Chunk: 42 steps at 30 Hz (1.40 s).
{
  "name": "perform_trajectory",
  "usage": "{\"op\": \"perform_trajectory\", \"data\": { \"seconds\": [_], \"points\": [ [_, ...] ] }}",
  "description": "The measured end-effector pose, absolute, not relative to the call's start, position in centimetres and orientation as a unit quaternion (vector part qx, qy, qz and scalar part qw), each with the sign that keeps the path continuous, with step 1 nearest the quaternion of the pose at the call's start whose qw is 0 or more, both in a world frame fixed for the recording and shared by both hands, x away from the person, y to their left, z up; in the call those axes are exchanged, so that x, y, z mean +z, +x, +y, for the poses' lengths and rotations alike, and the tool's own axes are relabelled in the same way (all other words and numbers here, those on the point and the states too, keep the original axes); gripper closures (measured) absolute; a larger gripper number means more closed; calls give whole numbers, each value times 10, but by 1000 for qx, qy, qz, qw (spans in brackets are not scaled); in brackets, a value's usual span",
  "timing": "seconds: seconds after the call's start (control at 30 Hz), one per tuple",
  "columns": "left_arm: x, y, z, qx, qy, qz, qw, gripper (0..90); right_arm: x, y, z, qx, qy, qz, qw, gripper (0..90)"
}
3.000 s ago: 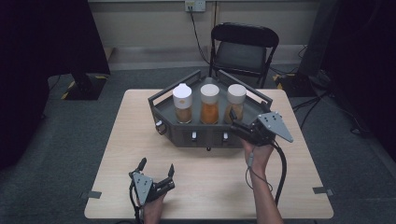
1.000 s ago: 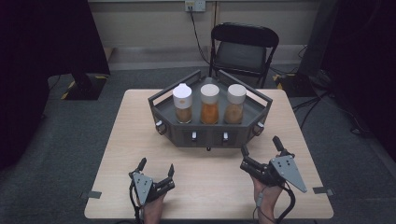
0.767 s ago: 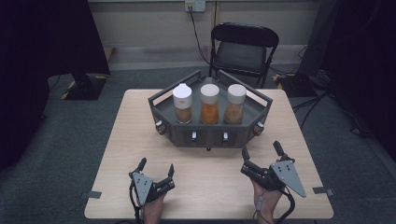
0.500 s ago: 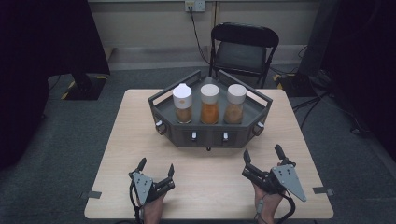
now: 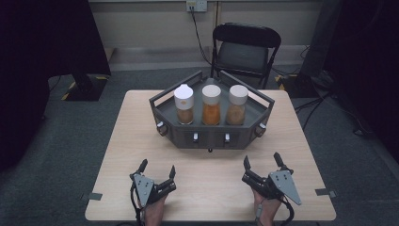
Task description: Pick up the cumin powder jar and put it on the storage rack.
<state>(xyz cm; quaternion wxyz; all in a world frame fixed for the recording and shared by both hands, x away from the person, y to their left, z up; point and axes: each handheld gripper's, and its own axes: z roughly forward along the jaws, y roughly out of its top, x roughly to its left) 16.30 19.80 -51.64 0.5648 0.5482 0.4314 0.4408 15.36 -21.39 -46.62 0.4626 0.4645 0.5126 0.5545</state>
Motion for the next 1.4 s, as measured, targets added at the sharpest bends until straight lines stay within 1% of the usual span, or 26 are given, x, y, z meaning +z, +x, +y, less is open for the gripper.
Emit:
{"op": "perform_trajectory", "data": {
  "seconds": [0.2, 0.53, 0.87, 1.4],
  "points": [
    [-516, 163, 198, 441, 548, 431, 565, 9, -474, 152, -214, 551, 471, 512, 461, 4],
    [-516, 163, 198, 441, 548, 431, 565, 9, -487, 149, -220, 536, 472, 517, 472, 4],
    [-516, 163, 198, 441, 548, 431, 565, 9, -500, 150, -219, 526, 479, 524, 469, 4],
    [-516, 163, 198, 440, 548, 431, 565, 9, -508, 149, -218, 520, 487, 518, 473, 4]
  ]
}}
